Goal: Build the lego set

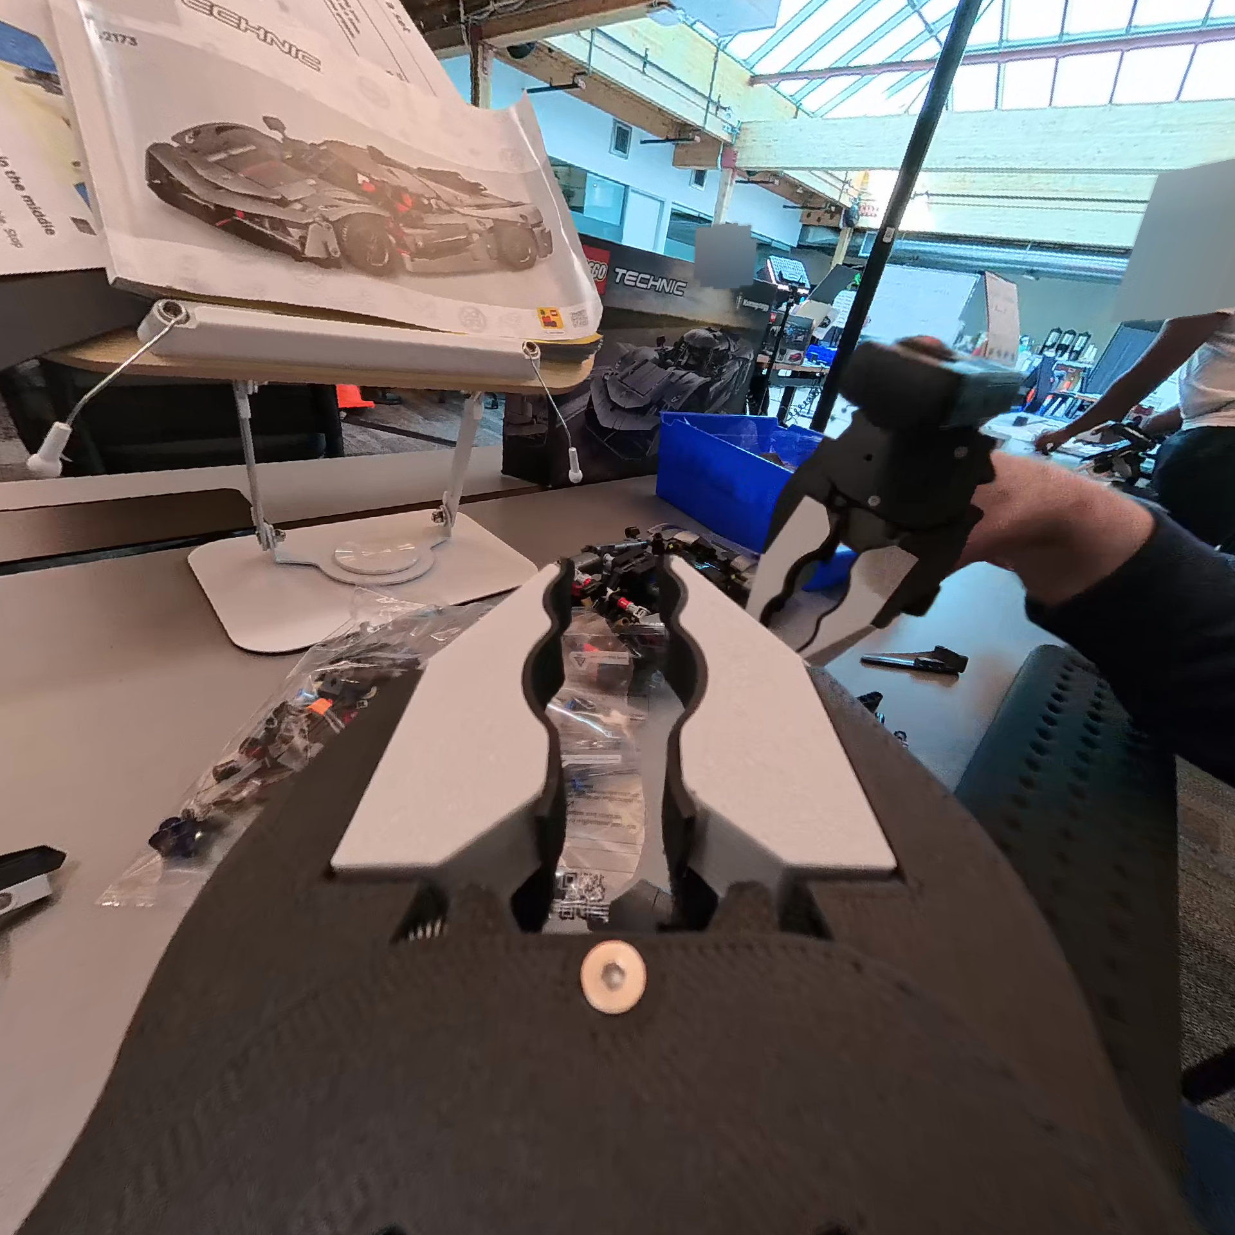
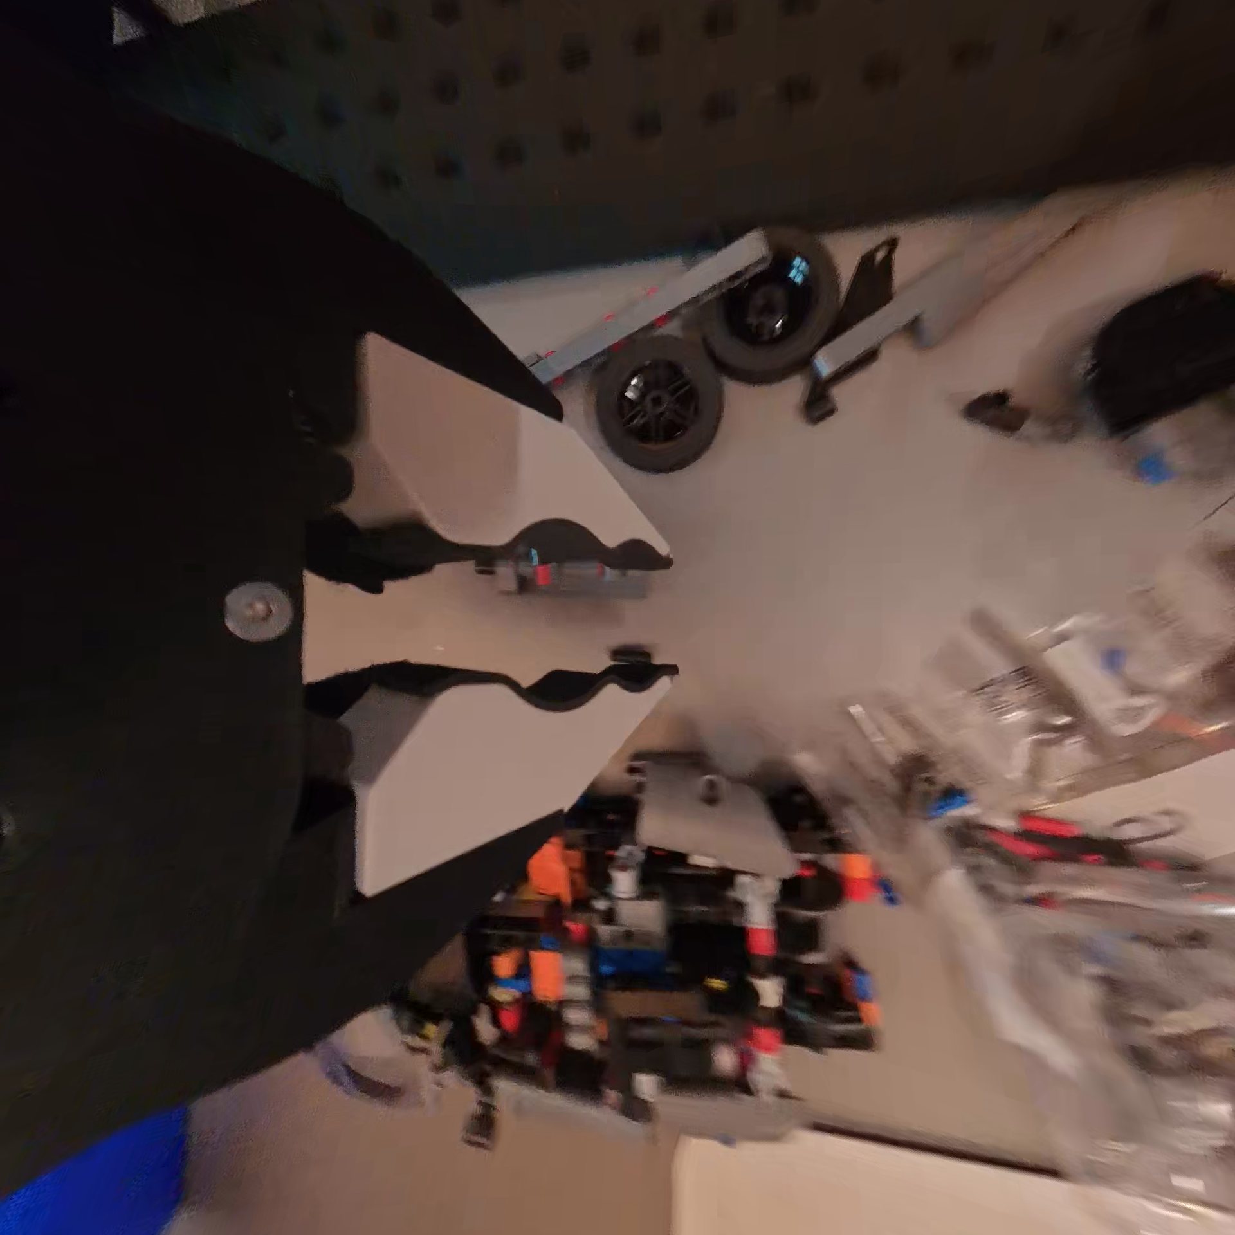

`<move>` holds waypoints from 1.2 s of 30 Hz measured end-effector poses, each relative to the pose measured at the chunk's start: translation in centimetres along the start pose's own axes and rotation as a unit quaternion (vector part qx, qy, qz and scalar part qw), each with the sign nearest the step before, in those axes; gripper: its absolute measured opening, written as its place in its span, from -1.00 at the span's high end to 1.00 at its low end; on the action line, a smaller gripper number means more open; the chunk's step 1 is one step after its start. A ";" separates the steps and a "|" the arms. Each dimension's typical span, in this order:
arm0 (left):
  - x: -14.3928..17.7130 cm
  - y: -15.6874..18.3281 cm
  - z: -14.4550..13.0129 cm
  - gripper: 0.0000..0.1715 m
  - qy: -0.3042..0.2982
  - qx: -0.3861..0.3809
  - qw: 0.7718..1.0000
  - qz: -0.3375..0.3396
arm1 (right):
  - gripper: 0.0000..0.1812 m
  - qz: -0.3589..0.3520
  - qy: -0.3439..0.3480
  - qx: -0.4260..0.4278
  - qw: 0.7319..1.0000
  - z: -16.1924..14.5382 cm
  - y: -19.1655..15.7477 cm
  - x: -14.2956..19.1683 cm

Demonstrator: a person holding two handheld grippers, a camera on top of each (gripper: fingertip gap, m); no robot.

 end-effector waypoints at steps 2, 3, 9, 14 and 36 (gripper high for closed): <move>-0.1 0.0 0.0 0.73 -0.001 0.002 1.000 -0.002 | 0.68 -0.001 -0.016 -0.025 1.000 -1.4 0.1 -0.6; 0.0 0.0 0.0 0.73 -0.001 0.002 1.000 -0.001 | 0.69 -0.011 -0.029 -0.033 0.999 -2.0 0.3 -1.2; 0.0 -0.1 -0.2 0.74 -0.004 0.004 1.000 0.000 | 0.75 -0.062 -0.021 -0.085 0.994 -3.0 1.9 -3.0; -0.1 0.0 -0.2 0.73 -0.006 0.003 1.000 -0.002 | 0.81 -0.083 -0.008 -0.137 0.987 -3.4 3.3 -3.3; -0.3 0.2 -0.4 0.73 -0.010 0.005 1.000 -0.012 | 0.96 -0.085 -0.011 -0.104 0.991 -3.7 4.7 -3.7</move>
Point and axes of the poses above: each gripper's, where its closed fingertips meet, x back along the fingers, z out of its top, y = z × x across the jaws, the point moved 5 cm from there along x, back along the fingers, and after that the axes turned 7 degrees about -z, right-handed, at the moved point
